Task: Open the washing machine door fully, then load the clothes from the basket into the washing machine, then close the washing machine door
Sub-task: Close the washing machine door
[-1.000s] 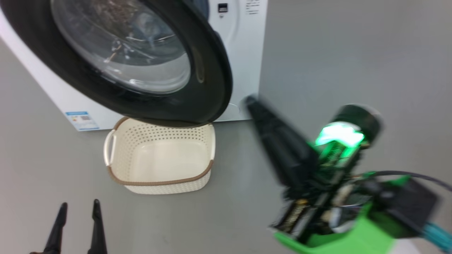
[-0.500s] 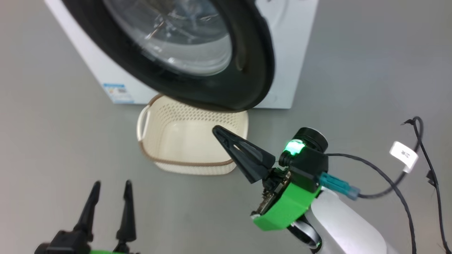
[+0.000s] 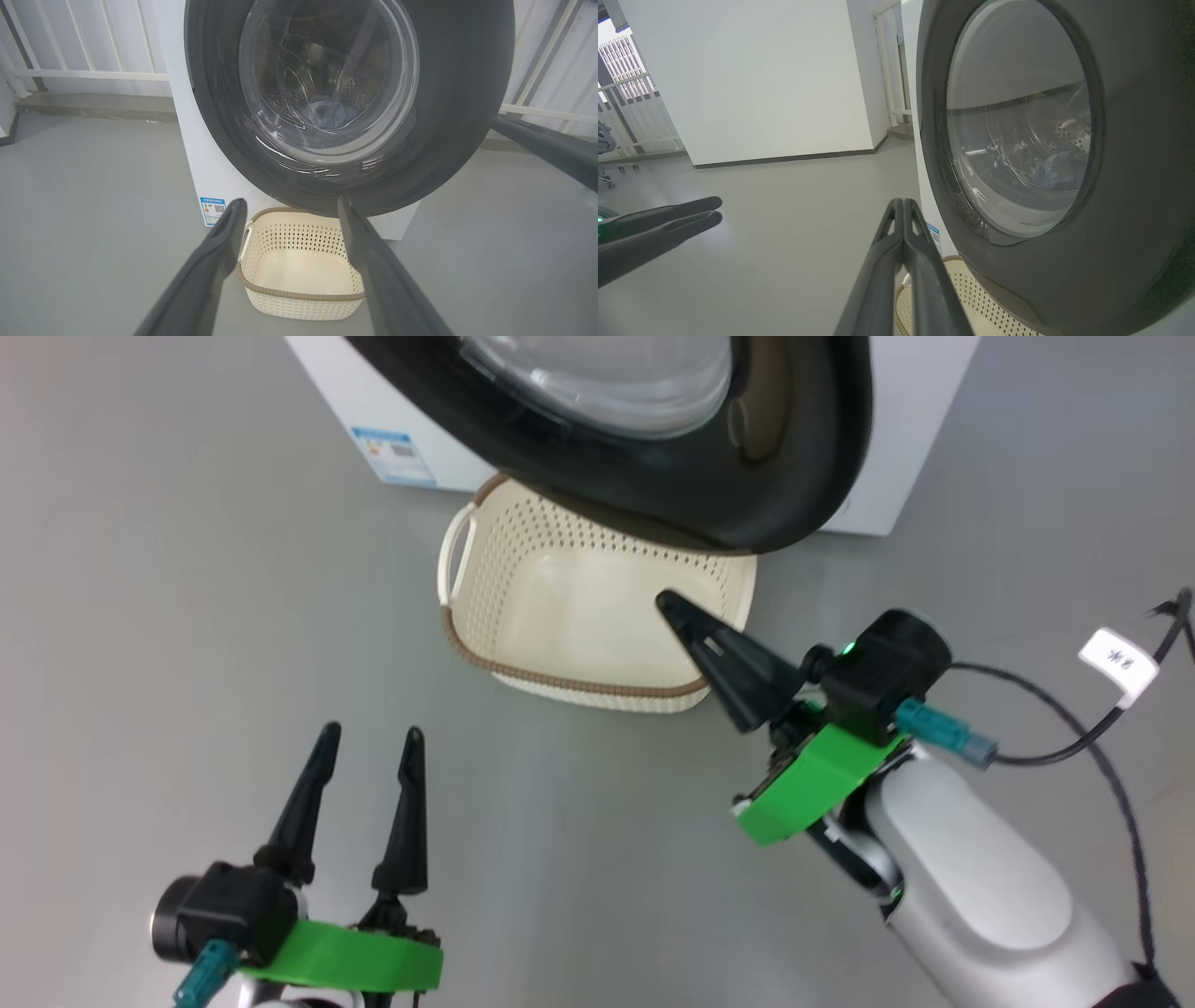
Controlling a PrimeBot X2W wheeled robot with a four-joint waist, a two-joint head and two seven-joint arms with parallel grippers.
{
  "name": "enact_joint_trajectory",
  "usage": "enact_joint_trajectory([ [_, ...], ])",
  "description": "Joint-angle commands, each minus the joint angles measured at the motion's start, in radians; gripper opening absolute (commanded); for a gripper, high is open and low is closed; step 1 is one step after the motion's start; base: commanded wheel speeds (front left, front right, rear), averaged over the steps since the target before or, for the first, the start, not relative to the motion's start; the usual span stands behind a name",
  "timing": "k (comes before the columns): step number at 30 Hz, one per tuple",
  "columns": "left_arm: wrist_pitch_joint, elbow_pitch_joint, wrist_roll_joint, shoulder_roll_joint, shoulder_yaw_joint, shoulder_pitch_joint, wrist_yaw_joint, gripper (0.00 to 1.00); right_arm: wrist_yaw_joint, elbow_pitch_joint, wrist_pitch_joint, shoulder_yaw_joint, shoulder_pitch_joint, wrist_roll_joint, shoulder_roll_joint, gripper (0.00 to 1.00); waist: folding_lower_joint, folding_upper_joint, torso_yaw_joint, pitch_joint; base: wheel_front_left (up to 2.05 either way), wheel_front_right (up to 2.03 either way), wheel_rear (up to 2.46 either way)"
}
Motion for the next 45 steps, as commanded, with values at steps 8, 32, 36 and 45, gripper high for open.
enact_joint_trajectory([
  [8,-0.006,-0.033,-0.030,0.010,-0.003,-0.087,0.017,1.00,0.002,-0.002,-0.004,-0.083,-0.081,-0.025,-0.017,0.00,0.0000,0.0000,0.062,0.138,0.00,0.00,0.00],
  [32,-0.006,-0.055,-0.090,0.010,-0.077,-0.218,0.019,1.00,0.002,0.117,-0.004,-0.351,-0.473,-0.063,-0.054,0.00,0.0000,0.0000,0.091,0.350,0.00,0.00,0.00],
  [36,-0.006,-0.047,-0.103,0.010,-0.093,-0.243,0.019,1.00,0.002,0.168,-0.004,-0.350,-0.568,-0.071,-0.051,0.00,0.0000,0.0000,0.100,0.384,0.00,0.00,0.00],
  [45,-0.006,-0.051,-0.125,0.010,-0.127,-0.282,0.014,1.00,0.002,0.251,-0.004,-0.417,-0.738,-0.074,-0.042,0.00,0.0000,0.0000,0.133,0.447,0.00,0.00,0.00],
])
